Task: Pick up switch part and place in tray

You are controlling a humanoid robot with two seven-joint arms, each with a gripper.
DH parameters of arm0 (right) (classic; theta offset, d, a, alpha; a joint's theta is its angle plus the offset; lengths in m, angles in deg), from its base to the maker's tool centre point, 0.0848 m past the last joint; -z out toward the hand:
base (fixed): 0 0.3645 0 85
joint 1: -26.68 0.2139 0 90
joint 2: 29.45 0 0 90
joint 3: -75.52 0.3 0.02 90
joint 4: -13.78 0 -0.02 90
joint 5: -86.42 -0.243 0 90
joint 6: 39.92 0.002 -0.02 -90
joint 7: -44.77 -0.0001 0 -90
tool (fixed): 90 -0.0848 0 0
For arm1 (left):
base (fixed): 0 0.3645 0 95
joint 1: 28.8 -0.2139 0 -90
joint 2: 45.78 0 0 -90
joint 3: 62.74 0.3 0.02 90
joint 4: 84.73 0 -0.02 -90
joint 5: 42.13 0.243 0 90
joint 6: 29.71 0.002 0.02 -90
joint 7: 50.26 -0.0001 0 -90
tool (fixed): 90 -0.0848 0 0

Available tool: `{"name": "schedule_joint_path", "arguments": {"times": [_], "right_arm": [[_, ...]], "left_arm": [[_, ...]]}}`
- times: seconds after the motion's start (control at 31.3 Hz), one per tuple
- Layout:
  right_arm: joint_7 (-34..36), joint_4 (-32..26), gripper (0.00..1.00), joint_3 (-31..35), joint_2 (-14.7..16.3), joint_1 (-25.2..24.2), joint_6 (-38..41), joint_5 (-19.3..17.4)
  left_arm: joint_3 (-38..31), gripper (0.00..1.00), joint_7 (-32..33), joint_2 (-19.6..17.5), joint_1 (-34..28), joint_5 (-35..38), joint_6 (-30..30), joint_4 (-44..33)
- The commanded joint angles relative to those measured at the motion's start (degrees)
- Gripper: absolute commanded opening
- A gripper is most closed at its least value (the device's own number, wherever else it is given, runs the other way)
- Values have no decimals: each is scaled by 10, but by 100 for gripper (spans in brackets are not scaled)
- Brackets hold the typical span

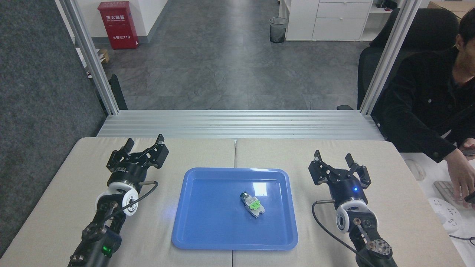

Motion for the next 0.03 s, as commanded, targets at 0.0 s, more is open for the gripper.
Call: {"name": "schedule_joint_path", "arguments": {"times": [0.0], "right_arm": [[0, -3, 98, 10, 7, 1, 0, 0]], "left_arm": [[0, 100, 0, 0, 0, 0, 0, 0]]}}
